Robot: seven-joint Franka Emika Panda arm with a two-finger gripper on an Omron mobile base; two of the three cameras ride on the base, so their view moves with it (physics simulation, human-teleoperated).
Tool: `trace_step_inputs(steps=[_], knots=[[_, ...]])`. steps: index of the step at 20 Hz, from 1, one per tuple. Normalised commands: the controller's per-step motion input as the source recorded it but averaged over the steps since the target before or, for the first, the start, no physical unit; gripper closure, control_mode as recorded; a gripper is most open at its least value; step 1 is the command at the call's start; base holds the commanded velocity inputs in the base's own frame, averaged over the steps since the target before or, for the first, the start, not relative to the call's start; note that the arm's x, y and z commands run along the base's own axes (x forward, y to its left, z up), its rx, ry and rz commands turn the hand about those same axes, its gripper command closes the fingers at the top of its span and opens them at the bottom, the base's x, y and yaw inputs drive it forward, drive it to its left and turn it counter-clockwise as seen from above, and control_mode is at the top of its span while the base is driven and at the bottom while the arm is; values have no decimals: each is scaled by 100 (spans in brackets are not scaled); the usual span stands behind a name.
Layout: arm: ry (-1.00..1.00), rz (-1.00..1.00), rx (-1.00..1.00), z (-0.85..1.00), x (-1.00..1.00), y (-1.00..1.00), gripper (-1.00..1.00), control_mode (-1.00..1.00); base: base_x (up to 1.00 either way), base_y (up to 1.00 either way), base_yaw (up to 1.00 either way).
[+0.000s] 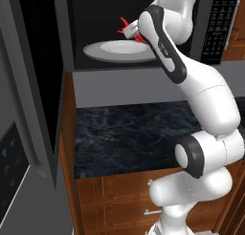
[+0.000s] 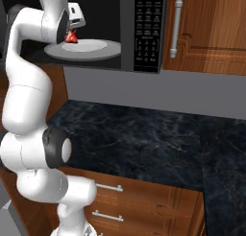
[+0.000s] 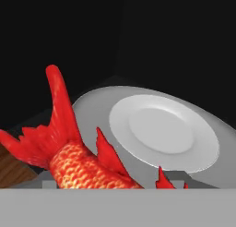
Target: Transport the fish from the fridge to the microwave and turn on the microwave.
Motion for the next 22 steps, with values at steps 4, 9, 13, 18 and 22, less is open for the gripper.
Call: trace_step_inputs(steps=[4, 9, 13, 18, 22], knots=[[2, 0, 0, -7, 46, 4, 100, -100, 0, 0, 0], [6, 0, 0, -12, 47, 0, 100, -100, 0, 0, 0], [9, 0, 0, -12, 52, 0, 100, -100, 0, 0, 0], [5, 0, 0, -2, 47, 5, 100, -100, 0, 0, 0], [2, 0, 0, -6, 48, 3, 100, -100, 0, 0, 0]])
